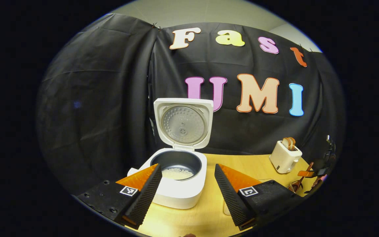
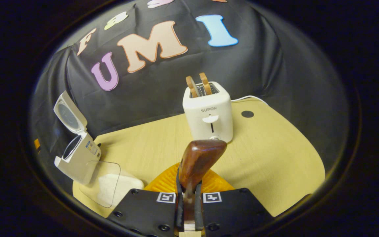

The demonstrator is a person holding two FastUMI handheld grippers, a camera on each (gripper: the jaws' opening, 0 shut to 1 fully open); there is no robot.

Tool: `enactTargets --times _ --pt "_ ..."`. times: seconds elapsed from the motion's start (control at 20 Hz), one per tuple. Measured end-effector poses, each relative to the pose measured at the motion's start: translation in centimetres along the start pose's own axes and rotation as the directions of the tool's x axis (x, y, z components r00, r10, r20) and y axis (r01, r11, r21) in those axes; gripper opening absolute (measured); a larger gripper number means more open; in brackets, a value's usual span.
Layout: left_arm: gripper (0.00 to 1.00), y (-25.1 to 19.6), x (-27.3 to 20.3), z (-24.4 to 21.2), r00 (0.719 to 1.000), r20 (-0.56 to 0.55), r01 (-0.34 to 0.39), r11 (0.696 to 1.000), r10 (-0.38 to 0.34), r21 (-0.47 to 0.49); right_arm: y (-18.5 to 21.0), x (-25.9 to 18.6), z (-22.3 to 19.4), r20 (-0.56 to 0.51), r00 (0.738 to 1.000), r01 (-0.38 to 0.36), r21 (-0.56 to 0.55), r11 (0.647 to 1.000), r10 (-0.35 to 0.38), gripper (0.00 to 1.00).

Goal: Close the left gripper, press the button to open the rice cooker; take a wooden spoon from the chopstick holder with the right hand, scoop a spoonful of rice and pour it into the rice cooker, then put the wooden spoon back into the chopstick holder.

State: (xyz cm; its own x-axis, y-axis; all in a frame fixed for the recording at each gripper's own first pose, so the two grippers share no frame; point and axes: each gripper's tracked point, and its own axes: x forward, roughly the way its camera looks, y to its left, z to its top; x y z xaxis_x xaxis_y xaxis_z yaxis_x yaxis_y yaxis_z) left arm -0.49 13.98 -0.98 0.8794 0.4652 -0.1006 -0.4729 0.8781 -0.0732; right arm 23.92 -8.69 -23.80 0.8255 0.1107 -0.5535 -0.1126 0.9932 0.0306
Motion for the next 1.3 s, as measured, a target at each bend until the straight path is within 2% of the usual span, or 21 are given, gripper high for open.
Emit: enactTargets --times 0.3,0.55,0.7,1.05,1.3 --pt "0.95 -0.8 -0.1 -0.3 0.999 0.007 0.051 0.998 -0.051 0.024 0.6 -2.9 1.7 0.057 0.998 0.034 -0.008 0.999 -0.034 0.16" --pt "0.95 -1.9 -0.2 -0.3 0.991 0.012 0.131 0.991 -0.131 -0.027 1.8 -6.0 4.1 0.115 0.992 0.067 -0.046 0.997 -0.061 0.16" --pt "0.94 -1.9 0.0 -0.7 0.987 0.007 0.164 0.986 -0.163 -0.027 3.4 -7.6 5.9 0.158 0.985 0.078 -0.054 0.996 -0.068 0.16" --pt "0.94 -0.4 0.8 -1.0 0.974 -0.002 0.226 0.974 -0.226 -0.027 11.1 -9.3 8.1 0.222 0.975 0.026 -0.054 0.998 -0.014 0.14" --pt "0.94 0.8 1.6 -1.3 0.964 -0.017 0.264 0.965 -0.264 -0.012 18.6 -7.0 6.1 0.198 0.979 -0.027 -0.125 0.992 0.052 0.16"
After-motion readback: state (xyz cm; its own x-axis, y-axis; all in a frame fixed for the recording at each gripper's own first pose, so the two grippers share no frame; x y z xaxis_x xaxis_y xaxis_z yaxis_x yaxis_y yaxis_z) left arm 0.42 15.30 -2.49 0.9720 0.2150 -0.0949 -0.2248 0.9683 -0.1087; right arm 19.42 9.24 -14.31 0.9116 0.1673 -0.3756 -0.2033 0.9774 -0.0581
